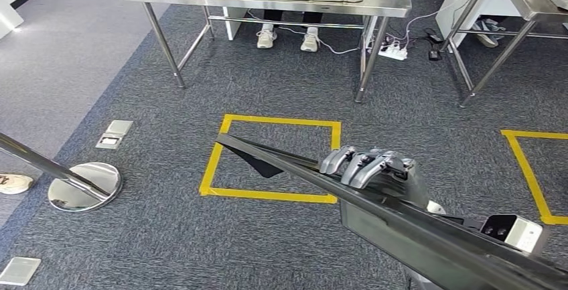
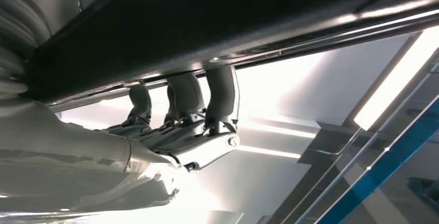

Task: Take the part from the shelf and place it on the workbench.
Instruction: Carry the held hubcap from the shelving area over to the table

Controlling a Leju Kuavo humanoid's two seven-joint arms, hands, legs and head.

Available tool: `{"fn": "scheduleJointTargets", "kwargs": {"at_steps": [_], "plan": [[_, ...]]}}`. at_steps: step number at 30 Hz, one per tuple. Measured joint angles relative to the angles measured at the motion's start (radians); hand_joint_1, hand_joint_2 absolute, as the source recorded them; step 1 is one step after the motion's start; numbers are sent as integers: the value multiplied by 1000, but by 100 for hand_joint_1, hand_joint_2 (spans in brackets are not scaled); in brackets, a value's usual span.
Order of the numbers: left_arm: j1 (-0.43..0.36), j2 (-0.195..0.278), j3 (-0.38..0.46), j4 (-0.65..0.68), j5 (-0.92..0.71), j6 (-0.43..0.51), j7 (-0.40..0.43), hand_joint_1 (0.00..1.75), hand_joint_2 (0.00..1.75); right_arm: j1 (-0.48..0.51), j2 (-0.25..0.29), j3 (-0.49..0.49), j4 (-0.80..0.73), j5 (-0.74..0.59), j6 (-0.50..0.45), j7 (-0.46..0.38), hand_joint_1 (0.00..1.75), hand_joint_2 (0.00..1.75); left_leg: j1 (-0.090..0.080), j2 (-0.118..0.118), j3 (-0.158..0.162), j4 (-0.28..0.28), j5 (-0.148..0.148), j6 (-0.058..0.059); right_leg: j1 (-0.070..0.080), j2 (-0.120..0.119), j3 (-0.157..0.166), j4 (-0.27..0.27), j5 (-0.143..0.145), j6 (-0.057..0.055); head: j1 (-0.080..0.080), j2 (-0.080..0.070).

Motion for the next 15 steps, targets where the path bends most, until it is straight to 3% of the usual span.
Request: {"fn": "scheduleJointTargets", "kwargs": {"at_steps": [2, 4, 5, 6, 7, 9, 10, 12, 15], "plan": [[0, -1, 0, 0, 0, -1, 0, 0, 175, -1, 0, -3, -1, -1, 3, -1, 175, 175, 8, 6, 22, -32, 13, 8, 3, -2, -18, 49, -32, 1, 0, 0], [0, -1, 0, 0, 0, -1, 1, 0, 175, 0, -1, -6, 0, -1, 5, -1, 175, 175, 10, 10, 29, -37, 13, 8, 1, -3, -79, 166, -89, 5, 0, 0], [1, -1, 0, 0, 0, -1, 1, 0, 175, 2, -1, -8, 1, -2, 6, -1, 175, 175, 12, 12, 29, -37, 10, 6, -2, -4, -109, 220, -105, 9, 0, 0], [2, -1, 0, 0, 0, -1, 2, 0, 175, 4, -1, -10, 3, -3, 6, -1, 175, 175, 15, 12, 31, -36, 7, 3, -5, -4, -126, 246, -103, 15, 0, 0], [3, -1, 0, 0, 0, -1, 2, 0, 175, 4, -2, -13, 4, -4, 7, -1, 175, 175, 19, 12, 34, -34, 3, -4, -9, -5, -123, 231, -81, 21, 0, 0], [3, -1, 0, 0, 0, -1, 3, 0, 175, 4, -2, -16, 5, -5, 9, -1, 175, 175, 31, 10, 40, -22, -13, -23, -18, -4, -70, 114, -10, 38, 0, 0], [3, 0, 0, 0, 0, -1, 3, 0, 175, 4, -2, -16, 6, -5, 10, -1, 175, 175, 33, 8, 40, -11, -23, -35, -21, 0, -44, 59, 12, 41, 2, 0], [2, 2, 1, 0, -1, 0, 3, 0, 175, 6, -3, -17, 9, -7, 11, -1, 175, 175, 33, 5, 38, 2, -36, -52, -22, 9, -24, 18, 15, 31, 3, 0], [2, 2, 1, 0, -2, 0, 4, 0, 175, 5, -4, -18, 10, -10, 12, -1, 175, 175, 34, 5, 40, 7, -43, -59, -19, 5, -24, 24, 8, 3, 2, 0]]}}
